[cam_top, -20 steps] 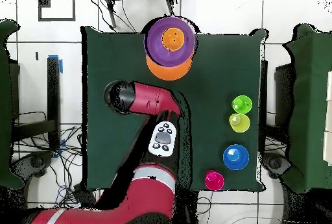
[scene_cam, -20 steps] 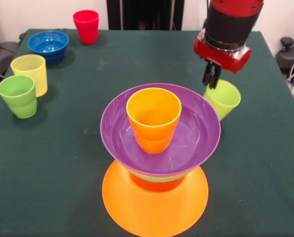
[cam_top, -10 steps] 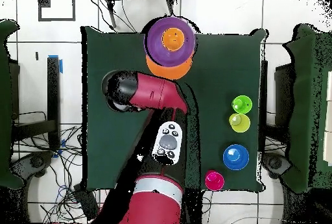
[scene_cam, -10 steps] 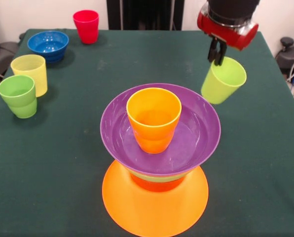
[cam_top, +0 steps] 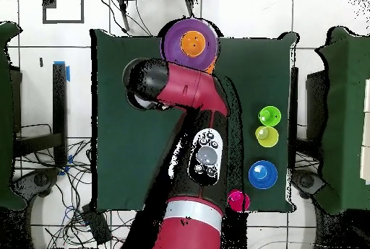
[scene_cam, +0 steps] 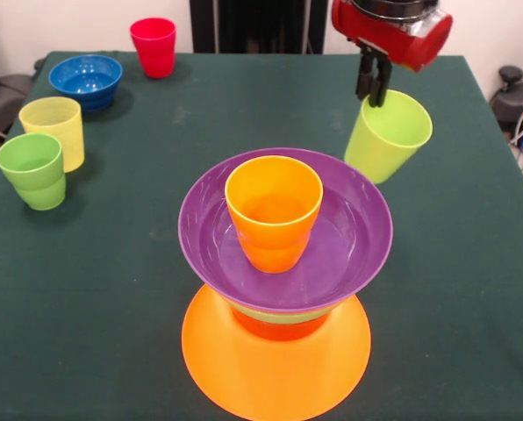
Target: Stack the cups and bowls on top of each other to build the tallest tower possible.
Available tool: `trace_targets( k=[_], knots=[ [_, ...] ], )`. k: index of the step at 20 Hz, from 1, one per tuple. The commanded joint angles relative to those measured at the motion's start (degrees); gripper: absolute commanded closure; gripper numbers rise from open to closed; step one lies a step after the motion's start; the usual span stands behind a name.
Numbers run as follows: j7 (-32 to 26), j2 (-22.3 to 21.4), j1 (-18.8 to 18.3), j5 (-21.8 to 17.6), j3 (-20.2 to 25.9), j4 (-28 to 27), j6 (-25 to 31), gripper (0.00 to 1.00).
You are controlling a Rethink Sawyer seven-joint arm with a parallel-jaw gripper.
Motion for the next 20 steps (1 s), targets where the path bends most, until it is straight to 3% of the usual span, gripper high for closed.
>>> trace_targets(
  k=[1,11,20],
  knots=[
    [1.9,1.2,-2.2,-1.1,5.1,-6.4,8.3,1.0],
    [1.7,0.0,-3.7,-0.9,5.9,-11.5,19.6,1.0],
    [0.9,1.4,-4.4,-0.3,7.3,-11.7,19.4,1.0]
  ],
)
